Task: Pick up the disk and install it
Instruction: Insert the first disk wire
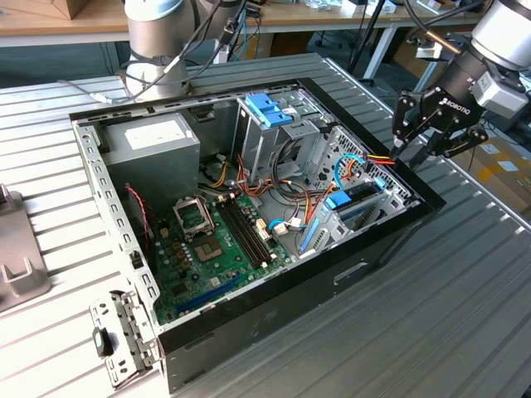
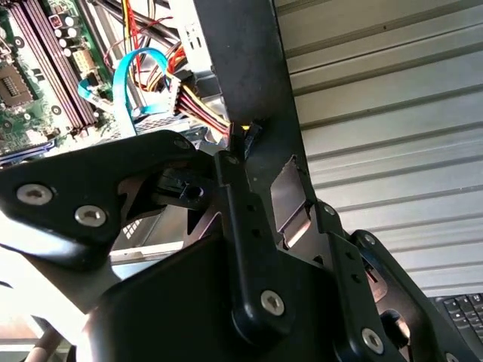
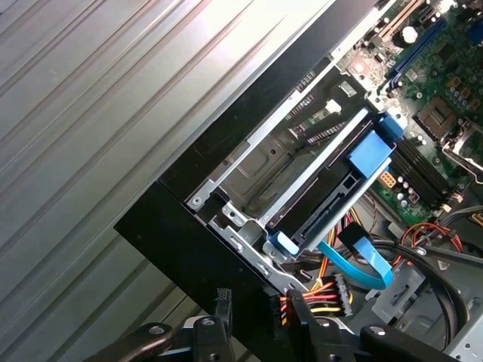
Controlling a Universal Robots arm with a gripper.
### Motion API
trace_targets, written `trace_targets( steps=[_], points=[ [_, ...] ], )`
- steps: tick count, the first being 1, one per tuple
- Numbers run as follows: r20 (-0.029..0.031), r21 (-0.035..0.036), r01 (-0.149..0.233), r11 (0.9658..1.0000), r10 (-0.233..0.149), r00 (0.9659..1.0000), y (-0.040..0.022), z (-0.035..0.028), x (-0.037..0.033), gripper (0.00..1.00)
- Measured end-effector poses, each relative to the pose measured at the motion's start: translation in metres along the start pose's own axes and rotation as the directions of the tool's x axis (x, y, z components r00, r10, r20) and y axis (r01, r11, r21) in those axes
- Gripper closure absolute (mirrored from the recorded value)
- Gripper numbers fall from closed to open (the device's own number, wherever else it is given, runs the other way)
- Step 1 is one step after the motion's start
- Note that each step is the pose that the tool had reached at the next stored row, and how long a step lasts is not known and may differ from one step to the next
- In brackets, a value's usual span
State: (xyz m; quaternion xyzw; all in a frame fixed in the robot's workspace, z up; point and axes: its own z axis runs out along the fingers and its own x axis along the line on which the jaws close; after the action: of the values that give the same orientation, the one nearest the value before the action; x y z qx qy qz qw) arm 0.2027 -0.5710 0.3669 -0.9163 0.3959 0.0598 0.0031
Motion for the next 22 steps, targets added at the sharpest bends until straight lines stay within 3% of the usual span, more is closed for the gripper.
trace_targets(
  steps=[8,12,19,20,21,22],
  points=[
    [-0.0002,-0.0002,0.001,1.0000,-0.001,1.0000,-0.0040,0.0026,0.0038,0.58],
    [0.0007,0.0005,0.001,1.0000,-0.001,1.0000,-0.0005,0.0046,0.0007,0.58],
    [0.0005,0.0004,0.001,1.0000,-0.001,1.0000,-0.0005,0.0048,0.0005,0.58],
    [0.0005,0.0004,0.001,1.0000,-0.001,1.0000,-0.0005,0.0048,0.0005,0.59],
    [0.0006,0.0004,0.001,1.0000,-0.001,1.0000,-0.0005,0.0049,0.0005,0.72],
    [0.0005,0.0004,0.001,1.0000,-0.001,1.0000,-0.0005,0.0049,0.0005,0.78]
  ],
)
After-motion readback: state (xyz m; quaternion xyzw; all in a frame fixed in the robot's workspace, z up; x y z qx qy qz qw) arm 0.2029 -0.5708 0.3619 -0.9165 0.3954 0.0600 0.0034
